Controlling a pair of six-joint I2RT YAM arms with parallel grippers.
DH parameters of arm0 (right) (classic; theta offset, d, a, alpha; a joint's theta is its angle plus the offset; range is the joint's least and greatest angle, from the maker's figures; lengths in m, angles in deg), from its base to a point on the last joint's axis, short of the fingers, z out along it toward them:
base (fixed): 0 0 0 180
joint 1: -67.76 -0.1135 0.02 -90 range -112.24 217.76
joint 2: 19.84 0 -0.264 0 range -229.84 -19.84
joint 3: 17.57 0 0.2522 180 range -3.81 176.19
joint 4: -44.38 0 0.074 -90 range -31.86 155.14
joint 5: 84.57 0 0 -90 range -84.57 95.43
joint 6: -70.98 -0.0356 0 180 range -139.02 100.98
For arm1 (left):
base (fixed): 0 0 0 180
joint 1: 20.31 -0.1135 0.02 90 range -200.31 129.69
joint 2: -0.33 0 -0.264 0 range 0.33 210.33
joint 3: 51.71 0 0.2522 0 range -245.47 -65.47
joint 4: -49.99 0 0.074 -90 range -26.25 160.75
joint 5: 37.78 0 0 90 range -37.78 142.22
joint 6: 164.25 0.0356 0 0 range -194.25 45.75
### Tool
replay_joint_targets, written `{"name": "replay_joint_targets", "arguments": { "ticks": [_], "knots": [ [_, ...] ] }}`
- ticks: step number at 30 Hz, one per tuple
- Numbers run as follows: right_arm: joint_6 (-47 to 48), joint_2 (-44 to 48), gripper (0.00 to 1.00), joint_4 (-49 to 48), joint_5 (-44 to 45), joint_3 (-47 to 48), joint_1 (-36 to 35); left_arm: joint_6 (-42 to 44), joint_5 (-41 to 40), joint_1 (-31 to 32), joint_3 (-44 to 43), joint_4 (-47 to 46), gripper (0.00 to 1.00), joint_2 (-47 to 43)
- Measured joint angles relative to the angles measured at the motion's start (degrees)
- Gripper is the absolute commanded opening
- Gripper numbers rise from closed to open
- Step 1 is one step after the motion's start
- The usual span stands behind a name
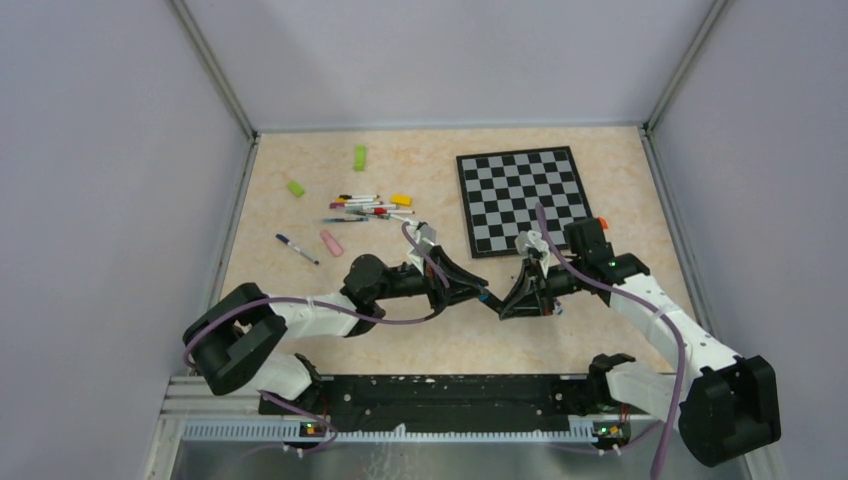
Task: Open the pen caps
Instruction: Open the pen cap from the pen.
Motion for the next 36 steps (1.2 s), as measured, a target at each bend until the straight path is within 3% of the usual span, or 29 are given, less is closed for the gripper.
{"name": "replay_joint_targets", "arguments": {
  "ticks": [3,12,16,20,22,25,27,30,36],
  "knots": [
    [-0.3,0.0,0.02,-0.1,0.2,0.0,0.0,-0.2,-0.1,0.0,0.0,0.2,0.00,0.0],
    [-4.5,0.1,0.35,-3.4,-0.3,-2.3,0.0,1.6,-4.1,2.6,0.0,1.9,0.00,0.0],
    [-6.5,0.2,0.43,-5.5,-0.5,-2.7,0.0,2.4,-7.0,5.0,0.0,1.2,0.00,1.5],
    [-8.1,0.2,0.36,-7.9,-0.5,-2.7,0.0,2.4,-8.2,6.3,0.0,0.5,0.00,3.9],
    [-8.7,0.2,0.25,-8.7,-0.7,-2.8,0.0,2.4,-8.7,6.5,-0.1,0.5,0.00,4.5],
    [-9.7,0.1,0.00,-9.2,-1.7,-3.0,0.0,2.6,-9.7,6.4,-0.6,0.6,0.00,4.9],
    [-9.9,0.0,0.00,-9.2,-2.1,-3.0,0.0,2.2,-9.7,6.4,-0.7,0.5,0.03,4.9],
    [-9.9,0.0,0.00,-9.2,-2.4,-3.0,0.0,1.7,-9.7,6.4,-0.7,0.4,0.23,4.9],
    [-10.0,0.0,0.00,-9.1,-2.4,-3.0,0.0,0.9,-9.6,6.5,-0.7,0.4,0.42,4.9]
  ]
}}
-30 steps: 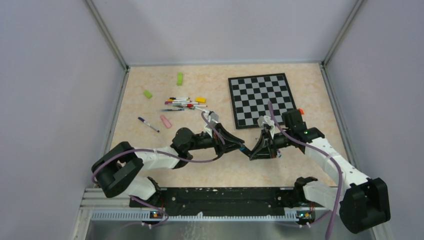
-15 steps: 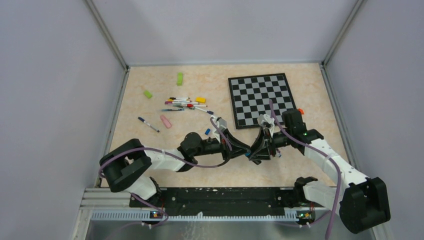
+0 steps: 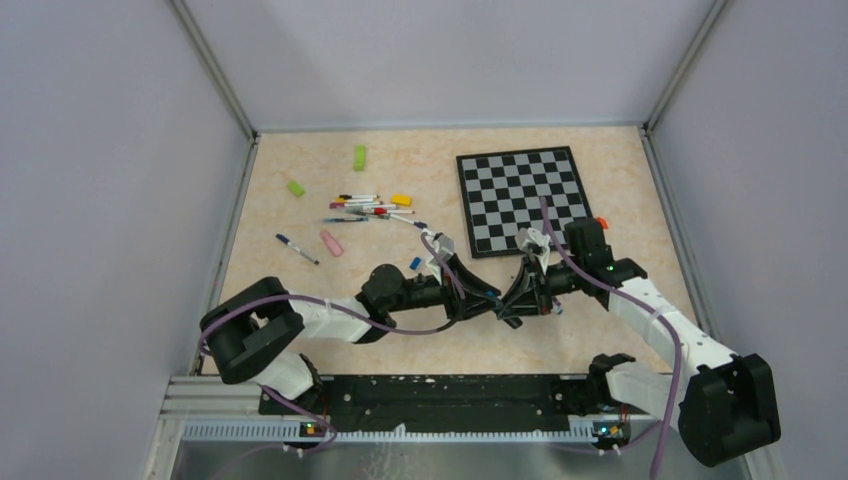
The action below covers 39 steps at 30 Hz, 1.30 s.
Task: Open the pen caps
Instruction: Open the pen cap from the pen.
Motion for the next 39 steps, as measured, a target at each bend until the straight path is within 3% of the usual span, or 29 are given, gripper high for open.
{"name": "replay_joint_targets", "arguments": {
  "ticks": [20,26,29,32,39],
  "knots": [
    [0.0,0.0,0.00,-0.1,-0.2,0.0,0.3,-0.8,0.2,0.3,0.6,1.9,0.42,-1.5],
    [-0.8,0.0,0.00,-0.4,-0.4,0.0,0.5,-0.3,-0.5,0.2,0.6,2.9,0.24,-1.6],
    [-1.0,0.0,0.00,-0.5,-0.6,0.0,0.5,0.0,-1.1,0.2,0.6,3.2,0.00,-1.6],
    [-0.9,0.0,0.00,-0.8,-0.4,0.0,0.5,0.0,-1.1,0.2,0.6,3.1,0.00,-1.6],
    [-2.4,0.0,0.30,-2.2,-0.9,0.0,0.5,0.7,-1.6,0.2,0.7,3.7,0.00,-2.5]
  ]
}}
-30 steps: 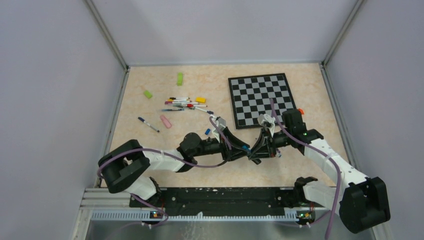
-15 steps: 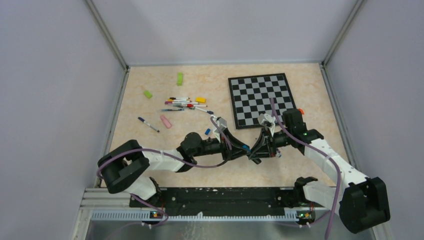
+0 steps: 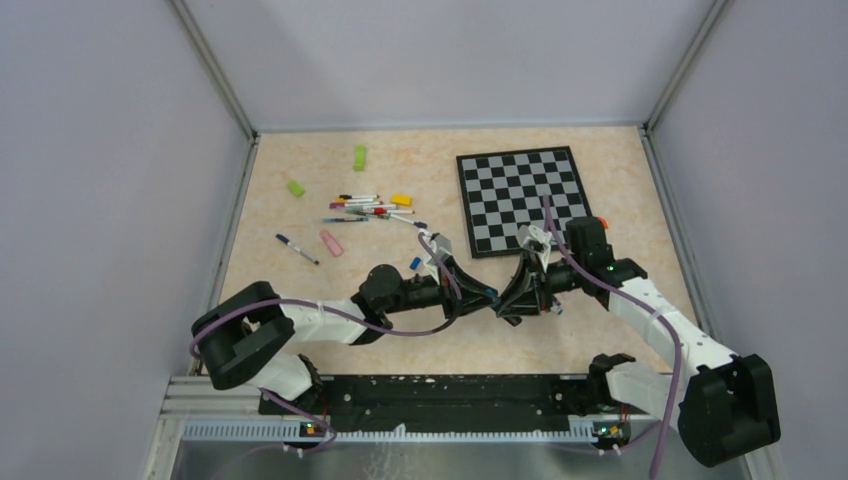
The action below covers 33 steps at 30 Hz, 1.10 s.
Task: Open the pen caps
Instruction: Open the pen cap from the pen.
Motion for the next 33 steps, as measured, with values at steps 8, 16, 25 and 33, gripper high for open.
{"name": "replay_joint_targets", "arguments": {
  "ticks": [8,16,25,33],
  "knots": [
    [-0.9,0.0,0.35,-1.7,0.1,-0.9,0.0,0.2,-0.1,0.1,0.2,-1.1,0.00,-0.9],
    [-0.8,0.0,0.00,-2.0,-1.2,-0.9,-0.2,0.1,-1.0,-0.3,0.2,-1.3,0.00,-1.0],
    [1.4,-0.5,0.00,-3.5,0.8,1.0,-1.0,1.8,0.6,-8.5,-0.4,8.1,0.00,-11.1],
    [2.1,-0.7,0.00,0.9,2.7,0.1,-0.4,4.8,-9.0,-16.9,-4.7,12.2,0.00,-26.5]
  ]
}}
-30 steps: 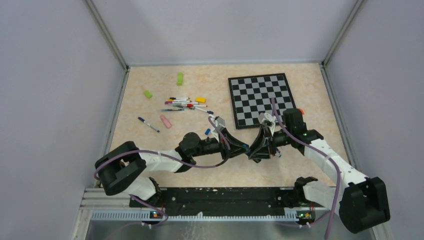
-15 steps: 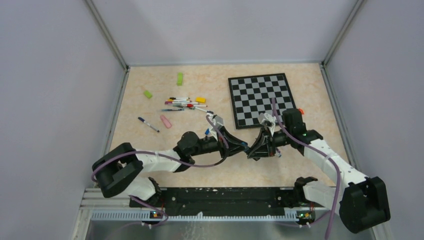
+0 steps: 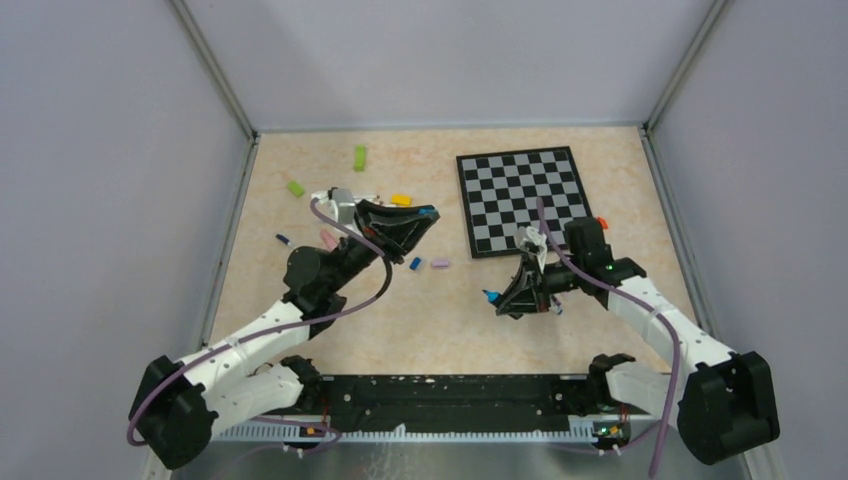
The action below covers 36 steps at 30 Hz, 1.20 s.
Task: Open the pen caps
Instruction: Open the pen cap from the pen, then place the pen at the center of the board, then place the pen cap at the center of the board.
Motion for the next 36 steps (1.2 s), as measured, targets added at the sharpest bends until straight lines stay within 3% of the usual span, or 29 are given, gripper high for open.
{"name": "replay_joint_targets", "arguments": {
  "ticks": [4,9,14,21,27,36],
  "knots": [
    [0.6,0.8,0.00,0.7,8.4,0.0,3.0,-0.5,-2.5,0.0,0.7,8.1,0.00,-3.9],
    [0.0,4.2,0.00,-0.4,20.1,0.0,12.7,-4.4,-7.1,0.0,4.2,22.7,0.00,-7.3],
    [-0.6,4.1,0.00,-1.4,29.1,0.0,21.7,-7.6,-7.6,0.0,6.5,30.6,0.00,-5.5],
    [-0.2,0.6,0.00,-0.5,37.7,0.9,28.8,-9.7,-5.7,0.0,7.5,33.6,0.00,2.3],
    [2.7,-5.9,0.00,2.3,41.8,3.9,30.0,-8.3,-5.2,0.0,6.8,34.7,0.00,8.9],
    [4.5,-11.1,0.03,4.2,43.7,5.2,30.2,-3.8,-6.2,2.2,-3.6,40.0,0.03,23.5]
  ]
}}
